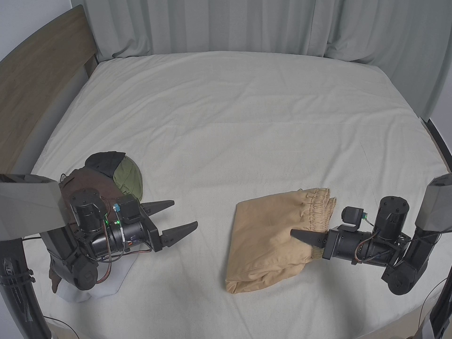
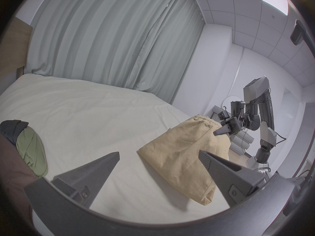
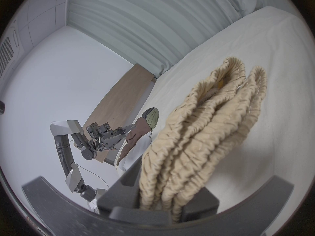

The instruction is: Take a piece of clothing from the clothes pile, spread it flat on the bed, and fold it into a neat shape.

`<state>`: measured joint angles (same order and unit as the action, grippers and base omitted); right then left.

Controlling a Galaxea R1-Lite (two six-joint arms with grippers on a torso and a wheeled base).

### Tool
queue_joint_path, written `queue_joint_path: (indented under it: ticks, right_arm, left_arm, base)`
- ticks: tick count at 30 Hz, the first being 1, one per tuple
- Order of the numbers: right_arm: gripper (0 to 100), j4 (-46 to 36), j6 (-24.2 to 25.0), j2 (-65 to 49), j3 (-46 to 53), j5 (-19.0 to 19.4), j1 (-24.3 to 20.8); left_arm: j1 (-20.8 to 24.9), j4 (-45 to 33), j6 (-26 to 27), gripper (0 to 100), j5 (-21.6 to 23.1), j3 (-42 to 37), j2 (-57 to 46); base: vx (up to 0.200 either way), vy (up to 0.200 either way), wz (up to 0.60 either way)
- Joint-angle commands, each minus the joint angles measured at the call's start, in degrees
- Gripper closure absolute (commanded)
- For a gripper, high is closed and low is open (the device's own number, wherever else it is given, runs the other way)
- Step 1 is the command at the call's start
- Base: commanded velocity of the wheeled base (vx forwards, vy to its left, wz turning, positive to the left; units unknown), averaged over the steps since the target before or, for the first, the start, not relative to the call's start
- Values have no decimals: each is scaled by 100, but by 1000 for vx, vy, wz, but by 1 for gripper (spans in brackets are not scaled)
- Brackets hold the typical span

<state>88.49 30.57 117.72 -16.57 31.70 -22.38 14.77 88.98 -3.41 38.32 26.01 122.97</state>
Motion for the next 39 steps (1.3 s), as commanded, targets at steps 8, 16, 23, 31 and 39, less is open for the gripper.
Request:
queue_joint_path:
  ticks: [8,16,23,31,39]
  right_arm:
    - [100,1,19,-48,-321,30,-29]
    - [100,10,28,-65,-426,452,-3]
    - [100,1,80,-65,-760,636,15]
    - [100,-7,405,-171,-1279,706,-29]
    - [100,-16,625,-109,-1727,733,-21]
  left_arm:
    - [-10,23,-10,0,18,18,-89]
    - [-423,14,-10,0,458,18,-317]
    - [-432,14,-19,0,458,9,-484]
    - [-519,14,-19,0,484,44,-502]
    - [-519,5,-28,0,493,26,-607]
  base:
    - [0,0,0]
    - [0,0,0]
    - [0,0,0]
    - [0,0,0]
    - [0,0,0]
